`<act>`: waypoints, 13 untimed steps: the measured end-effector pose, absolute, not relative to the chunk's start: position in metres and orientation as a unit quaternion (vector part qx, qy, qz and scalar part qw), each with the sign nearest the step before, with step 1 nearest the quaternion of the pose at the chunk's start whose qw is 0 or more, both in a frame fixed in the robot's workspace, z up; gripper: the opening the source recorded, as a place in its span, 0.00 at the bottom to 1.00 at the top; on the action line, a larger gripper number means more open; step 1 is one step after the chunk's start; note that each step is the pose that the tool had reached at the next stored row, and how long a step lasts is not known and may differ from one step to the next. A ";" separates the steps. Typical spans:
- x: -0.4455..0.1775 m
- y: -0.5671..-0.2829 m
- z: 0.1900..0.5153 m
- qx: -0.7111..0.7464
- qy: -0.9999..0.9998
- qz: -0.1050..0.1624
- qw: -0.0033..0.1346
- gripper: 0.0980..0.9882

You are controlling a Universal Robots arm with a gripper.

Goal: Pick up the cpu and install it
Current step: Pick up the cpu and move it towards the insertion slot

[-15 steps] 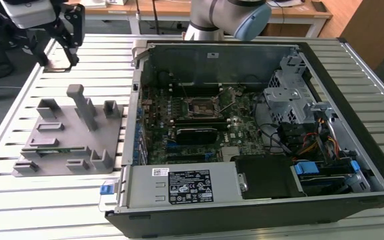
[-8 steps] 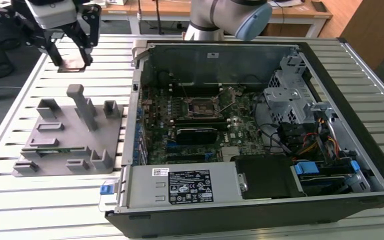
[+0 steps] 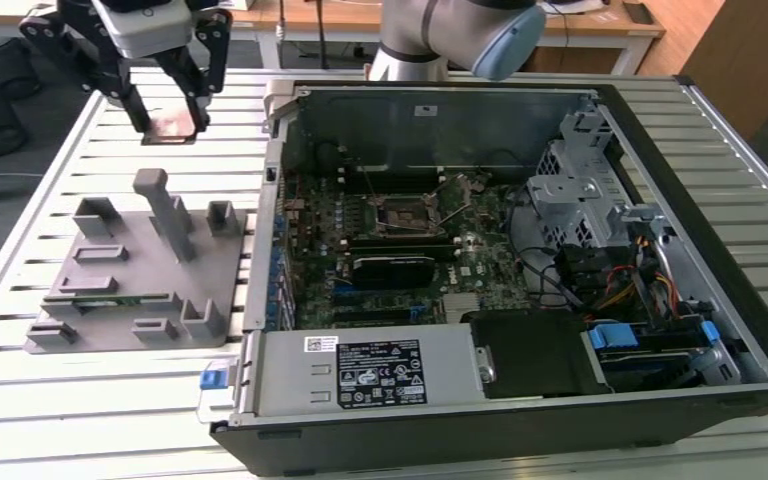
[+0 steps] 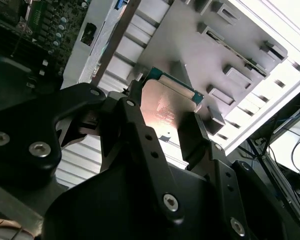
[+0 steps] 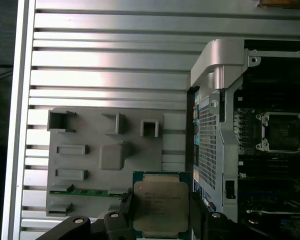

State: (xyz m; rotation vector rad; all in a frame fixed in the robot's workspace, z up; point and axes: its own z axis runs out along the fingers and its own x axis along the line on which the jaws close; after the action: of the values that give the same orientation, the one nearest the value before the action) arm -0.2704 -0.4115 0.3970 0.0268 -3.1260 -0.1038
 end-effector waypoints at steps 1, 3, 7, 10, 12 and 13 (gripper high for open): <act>-0.268 -0.412 0.397 0.009 -0.999 -0.033 0.007 0.49; -0.264 -0.412 0.397 0.009 -0.999 -0.033 0.007 0.49; -0.254 -0.411 0.397 0.009 -0.999 -0.033 0.007 0.49; -0.246 -0.411 0.397 0.009 -0.999 -0.033 0.007 0.49; -0.241 -0.411 0.397 0.009 -0.999 -0.033 0.007 0.49; -0.238 -0.411 0.397 0.009 -0.999 -0.033 0.007 0.49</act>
State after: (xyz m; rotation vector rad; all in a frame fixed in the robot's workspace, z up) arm -0.2382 -0.4115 0.3968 0.0267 -3.1260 -0.1039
